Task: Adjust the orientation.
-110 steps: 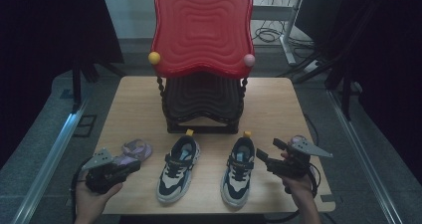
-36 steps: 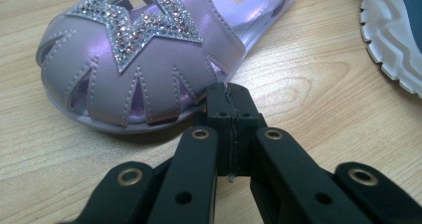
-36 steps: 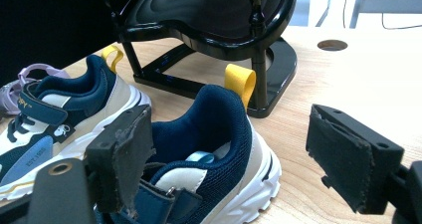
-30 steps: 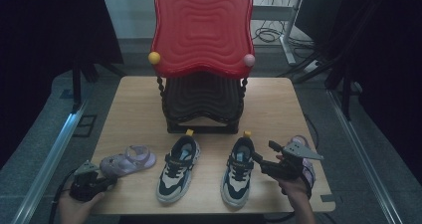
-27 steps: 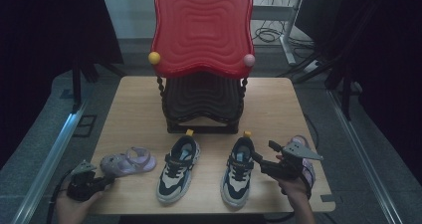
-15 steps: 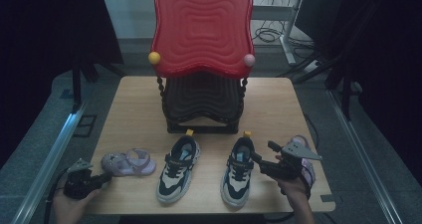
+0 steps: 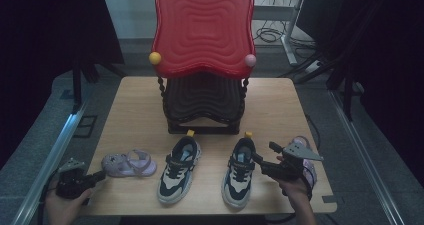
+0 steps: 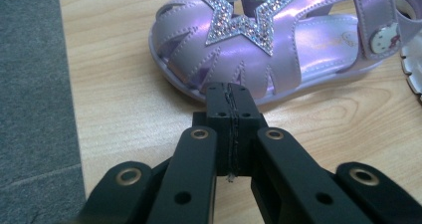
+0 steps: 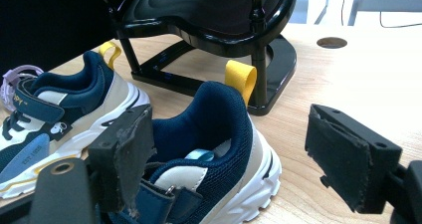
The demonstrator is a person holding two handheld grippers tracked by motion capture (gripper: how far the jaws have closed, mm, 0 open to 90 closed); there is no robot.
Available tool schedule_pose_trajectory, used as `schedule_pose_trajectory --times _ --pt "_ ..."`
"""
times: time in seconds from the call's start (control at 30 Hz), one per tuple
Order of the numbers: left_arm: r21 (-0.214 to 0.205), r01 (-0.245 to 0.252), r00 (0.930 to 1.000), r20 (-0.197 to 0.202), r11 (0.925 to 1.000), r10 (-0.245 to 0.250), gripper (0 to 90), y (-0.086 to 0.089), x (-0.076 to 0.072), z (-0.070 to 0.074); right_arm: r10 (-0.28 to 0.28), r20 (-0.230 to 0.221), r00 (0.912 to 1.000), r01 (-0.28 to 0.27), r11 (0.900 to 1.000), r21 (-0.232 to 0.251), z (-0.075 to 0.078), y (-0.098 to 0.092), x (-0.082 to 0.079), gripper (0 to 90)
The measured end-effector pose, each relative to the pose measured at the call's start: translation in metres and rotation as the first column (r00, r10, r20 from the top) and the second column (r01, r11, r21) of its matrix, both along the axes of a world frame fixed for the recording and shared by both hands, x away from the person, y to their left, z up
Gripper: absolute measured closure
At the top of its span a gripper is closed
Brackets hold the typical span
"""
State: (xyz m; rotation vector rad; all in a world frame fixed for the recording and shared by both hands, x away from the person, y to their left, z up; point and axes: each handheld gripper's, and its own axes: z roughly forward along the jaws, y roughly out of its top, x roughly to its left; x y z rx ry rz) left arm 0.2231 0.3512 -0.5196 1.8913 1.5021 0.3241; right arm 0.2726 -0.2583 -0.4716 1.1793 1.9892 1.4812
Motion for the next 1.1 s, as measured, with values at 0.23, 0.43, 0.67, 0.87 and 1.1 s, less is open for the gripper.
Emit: schedule_pose_trajectory --times 0.23,0.43,0.67,0.87,1.1 --pt "0.002 -0.002 1.0 -0.005 1.0 0.002 89.1 0.0 0.01 0.0 0.0 -0.001 1.0 0.0 1.0 0.0 0.0 0.001 0.0 19.7" --pt "0.01 -0.008 0.9999 -0.009 0.9999 0.008 89.2 0.002 0.018 0.0 0.001 -0.001 1.0 -0.001 1.0 -0.004 -0.001 0.001 0.0 19.7" --pt "0.011 -0.003 0.9996 -0.029 0.9999 0.003 89.2 0.0 0.03 -0.004 -0.001 -0.002 1.0 0.001 1.0 -0.002 -0.001 0.001 0.0 19.8" --pt "0.006 0.002 0.9994 -0.034 1.0 -0.002 89.2 0.0 0.037 -0.003 -0.003 -0.002 1.0 0.003 1.0 -0.003 -0.001 0.0 0.0 19.8" --pt "0.005 0.003 0.9993 -0.036 1.0 -0.003 89.2 -0.001 0.042 -0.003 -0.003 -0.003 1.0 0.003 1.0 -0.006 -0.001 0.0 0.001 19.8"
